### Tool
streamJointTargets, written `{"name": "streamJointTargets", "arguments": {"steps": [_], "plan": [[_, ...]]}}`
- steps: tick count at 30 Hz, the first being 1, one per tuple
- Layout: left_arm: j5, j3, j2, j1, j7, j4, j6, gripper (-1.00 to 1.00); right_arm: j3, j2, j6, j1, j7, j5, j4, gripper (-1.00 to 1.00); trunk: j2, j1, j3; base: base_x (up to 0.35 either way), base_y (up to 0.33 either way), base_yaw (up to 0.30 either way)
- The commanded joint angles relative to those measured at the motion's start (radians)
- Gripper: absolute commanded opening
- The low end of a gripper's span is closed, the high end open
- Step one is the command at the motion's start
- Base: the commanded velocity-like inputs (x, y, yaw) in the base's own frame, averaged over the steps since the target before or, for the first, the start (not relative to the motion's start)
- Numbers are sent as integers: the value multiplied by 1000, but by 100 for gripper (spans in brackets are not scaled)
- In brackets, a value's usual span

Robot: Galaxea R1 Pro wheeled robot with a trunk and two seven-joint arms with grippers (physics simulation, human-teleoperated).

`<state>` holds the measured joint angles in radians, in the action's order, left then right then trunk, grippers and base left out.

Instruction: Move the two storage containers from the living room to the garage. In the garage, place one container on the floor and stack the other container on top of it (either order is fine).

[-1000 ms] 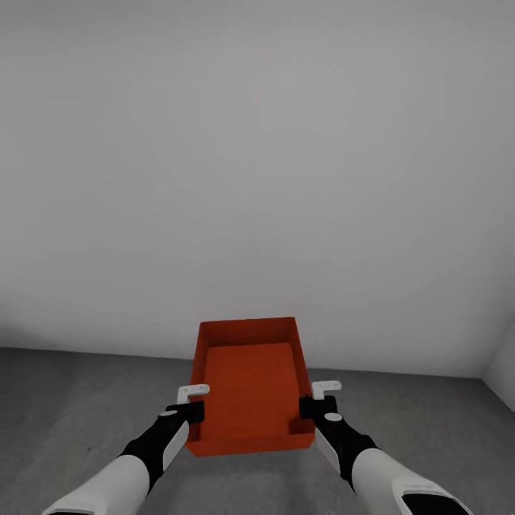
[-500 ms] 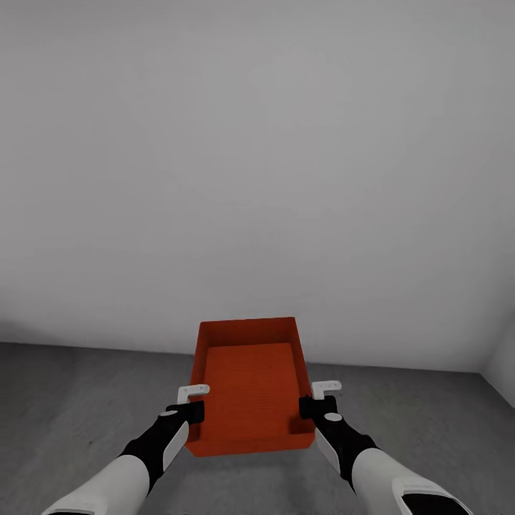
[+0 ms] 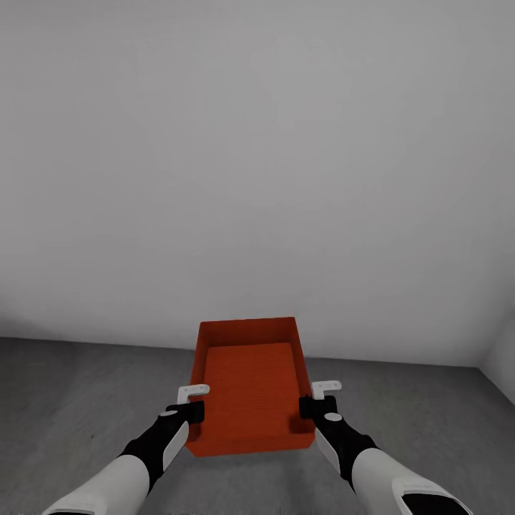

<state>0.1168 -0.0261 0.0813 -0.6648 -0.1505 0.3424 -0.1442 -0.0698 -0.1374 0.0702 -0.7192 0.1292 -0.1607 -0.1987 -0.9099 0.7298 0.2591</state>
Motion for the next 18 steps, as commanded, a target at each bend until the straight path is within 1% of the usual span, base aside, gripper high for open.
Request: {"name": "streamJointTargets", "arguments": {"steps": [1,18], "plan": [[-11,29,-10,-1,-26,17,34,-100,1,-1,3,0,-6,2,4,-100,-1,0,3,0,0,0],[-11,29,-10,-1,-26,17,34,-100,1,-1,3,0,-6,2,4,-100,-1,0,30,0,0,0]]}}
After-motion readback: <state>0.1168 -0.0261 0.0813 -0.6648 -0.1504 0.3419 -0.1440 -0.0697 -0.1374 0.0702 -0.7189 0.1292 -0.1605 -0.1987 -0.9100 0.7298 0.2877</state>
